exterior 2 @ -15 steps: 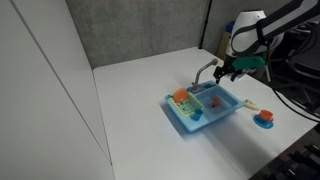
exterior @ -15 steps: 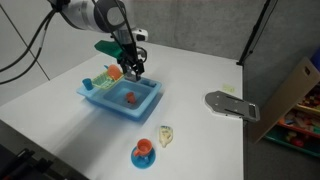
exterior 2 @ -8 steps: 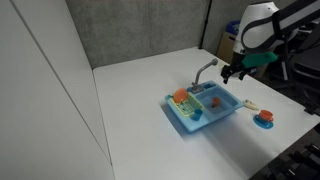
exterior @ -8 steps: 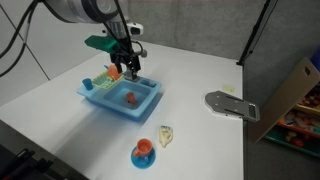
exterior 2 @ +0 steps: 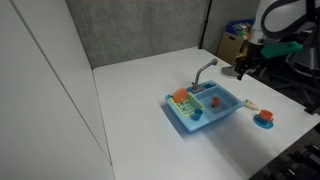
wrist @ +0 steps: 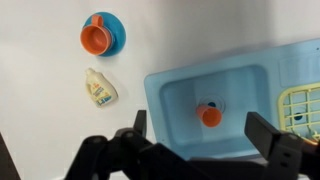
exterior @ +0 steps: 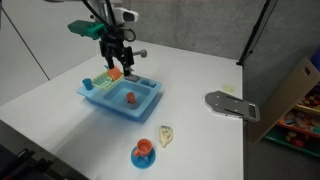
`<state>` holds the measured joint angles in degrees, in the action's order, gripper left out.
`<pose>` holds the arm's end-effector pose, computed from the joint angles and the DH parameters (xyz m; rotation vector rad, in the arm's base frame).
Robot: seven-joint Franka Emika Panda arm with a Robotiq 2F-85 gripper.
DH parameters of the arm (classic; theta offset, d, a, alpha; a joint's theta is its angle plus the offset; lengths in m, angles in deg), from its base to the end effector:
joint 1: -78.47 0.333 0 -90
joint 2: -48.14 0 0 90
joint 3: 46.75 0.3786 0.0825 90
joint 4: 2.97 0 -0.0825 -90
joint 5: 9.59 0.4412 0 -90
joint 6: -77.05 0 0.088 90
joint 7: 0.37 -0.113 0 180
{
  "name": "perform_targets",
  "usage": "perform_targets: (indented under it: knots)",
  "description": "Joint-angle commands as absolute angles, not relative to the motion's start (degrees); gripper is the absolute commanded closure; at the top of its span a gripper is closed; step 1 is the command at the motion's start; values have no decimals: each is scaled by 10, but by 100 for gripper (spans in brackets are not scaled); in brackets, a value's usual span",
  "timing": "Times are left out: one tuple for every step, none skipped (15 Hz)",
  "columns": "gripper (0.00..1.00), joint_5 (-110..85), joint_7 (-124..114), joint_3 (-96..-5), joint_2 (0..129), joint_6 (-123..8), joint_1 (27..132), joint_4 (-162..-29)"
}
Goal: Pick the orange cup and put it in the sink
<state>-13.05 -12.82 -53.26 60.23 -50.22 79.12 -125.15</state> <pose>0.6038 -0.0631 0.3150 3.0302 -0.4255 -0.1793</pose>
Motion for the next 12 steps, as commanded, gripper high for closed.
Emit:
perform_targets:
  knots:
    - [0,-137,-132,-527,536,-464,781,-1279]
    - [0,-136,-128,-525,522,-457,780,-1282]
    - [0,-134,-124,-523,510,-451,778,-1285]
    - [0,-133,-119,-522,497,-445,778,-1287]
    - [0,-133,-115,-520,486,-440,777,-1288]
    - [0,-132,-112,-518,478,-433,777,-1288]
    - [0,-131,-107,-517,471,-427,776,-1288]
    - [0,-132,-103,-516,468,-424,776,-1288]
    - [0,-125,-95,-515,468,-428,775,-1288]
    - [0,-130,-114,-513,484,-432,775,-1277]
    - [0,-130,-113,-513,482,-432,775,-1277]
    - [0,-130,-113,-512,483,-432,775,-1277]
